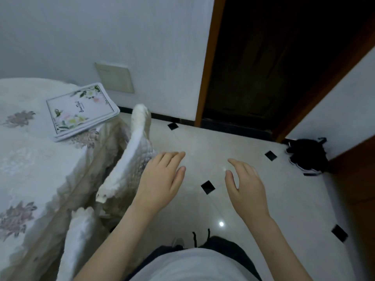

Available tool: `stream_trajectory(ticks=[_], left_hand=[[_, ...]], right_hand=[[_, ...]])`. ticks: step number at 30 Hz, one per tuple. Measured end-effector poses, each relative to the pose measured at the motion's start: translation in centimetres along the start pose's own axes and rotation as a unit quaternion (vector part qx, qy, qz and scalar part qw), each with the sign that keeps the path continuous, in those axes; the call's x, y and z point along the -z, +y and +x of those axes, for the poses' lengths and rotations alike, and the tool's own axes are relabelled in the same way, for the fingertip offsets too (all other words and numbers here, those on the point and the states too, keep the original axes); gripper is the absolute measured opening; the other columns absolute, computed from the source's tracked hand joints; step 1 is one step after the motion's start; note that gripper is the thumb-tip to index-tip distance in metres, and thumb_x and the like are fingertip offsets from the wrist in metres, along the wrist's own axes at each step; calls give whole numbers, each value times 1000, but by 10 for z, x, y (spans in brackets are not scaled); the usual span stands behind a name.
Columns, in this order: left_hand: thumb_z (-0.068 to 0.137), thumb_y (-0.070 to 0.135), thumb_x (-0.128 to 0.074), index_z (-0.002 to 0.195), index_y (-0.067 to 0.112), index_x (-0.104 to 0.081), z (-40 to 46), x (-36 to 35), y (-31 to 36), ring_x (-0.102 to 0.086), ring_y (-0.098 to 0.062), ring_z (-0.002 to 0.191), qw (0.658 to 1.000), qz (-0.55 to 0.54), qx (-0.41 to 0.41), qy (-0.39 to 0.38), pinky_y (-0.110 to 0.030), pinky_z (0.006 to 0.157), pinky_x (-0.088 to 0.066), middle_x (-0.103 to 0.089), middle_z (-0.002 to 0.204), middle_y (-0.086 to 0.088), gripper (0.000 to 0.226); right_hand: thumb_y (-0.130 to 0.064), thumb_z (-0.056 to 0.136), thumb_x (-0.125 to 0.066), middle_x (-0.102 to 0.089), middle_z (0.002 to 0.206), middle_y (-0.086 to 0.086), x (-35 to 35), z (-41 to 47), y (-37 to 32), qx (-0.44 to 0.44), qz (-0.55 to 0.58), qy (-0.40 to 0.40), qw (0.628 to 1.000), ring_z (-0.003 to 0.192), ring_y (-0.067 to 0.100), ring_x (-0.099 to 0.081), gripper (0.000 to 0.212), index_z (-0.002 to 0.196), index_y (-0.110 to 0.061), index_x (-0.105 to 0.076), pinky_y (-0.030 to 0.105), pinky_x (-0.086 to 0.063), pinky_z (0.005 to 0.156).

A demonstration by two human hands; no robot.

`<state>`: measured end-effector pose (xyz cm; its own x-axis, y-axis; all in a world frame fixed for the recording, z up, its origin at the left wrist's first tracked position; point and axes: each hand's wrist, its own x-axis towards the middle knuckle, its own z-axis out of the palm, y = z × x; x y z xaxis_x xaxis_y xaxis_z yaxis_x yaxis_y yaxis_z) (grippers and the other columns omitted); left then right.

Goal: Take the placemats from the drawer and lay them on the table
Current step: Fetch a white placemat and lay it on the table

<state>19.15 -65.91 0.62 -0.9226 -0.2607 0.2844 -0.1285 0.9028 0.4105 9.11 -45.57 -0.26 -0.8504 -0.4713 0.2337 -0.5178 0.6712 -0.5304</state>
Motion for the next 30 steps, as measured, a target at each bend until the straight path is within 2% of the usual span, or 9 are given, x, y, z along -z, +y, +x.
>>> stream_trajectory(ticks=[10,15,19,22,30], left_hand=[[97,37,-33,127,13,-57,132,-35,-68,-54,-18,104,992,25,122,19,-33,91,-43,-62,117,2,45],[97,36,-33,127,13,-57,216,-58,-91,-55,-19,104,980,43,187,41,-36,90,-46,-62,116,2,44],[97,33,-35,125,11,-58,292,-61,-98,-55,-20,101,969,51,228,81,-32,91,-41,-63,113,1,43],[97,32,-35,124,11,-59,339,-61,-108,-55,-19,101,960,66,254,98,-29,90,-38,-64,113,1,42],[97,34,-33,127,10,-57,394,-71,-170,-55,-22,101,935,83,335,83,-33,88,-43,-63,113,0,45]], right_hand=[[-29,95,-43,-61,122,-1,-65,197,18,68,37,-90,993,114,12,-49,41,130,-13,-56,21,-35,95],[-21,98,-51,-60,123,0,-92,313,37,125,45,-131,982,114,11,-49,36,132,-15,-54,20,-35,94],[-23,99,-48,-58,126,-3,-98,411,41,169,62,-162,970,112,0,-40,37,135,-16,-51,19,-34,94],[-21,98,-49,-59,125,-1,-109,470,39,207,61,-179,960,113,5,-45,36,134,-15,-53,20,-35,96],[-27,98,-43,-59,125,-1,-176,567,14,268,64,-246,929,116,12,-48,39,134,-16,-53,23,-38,96]])
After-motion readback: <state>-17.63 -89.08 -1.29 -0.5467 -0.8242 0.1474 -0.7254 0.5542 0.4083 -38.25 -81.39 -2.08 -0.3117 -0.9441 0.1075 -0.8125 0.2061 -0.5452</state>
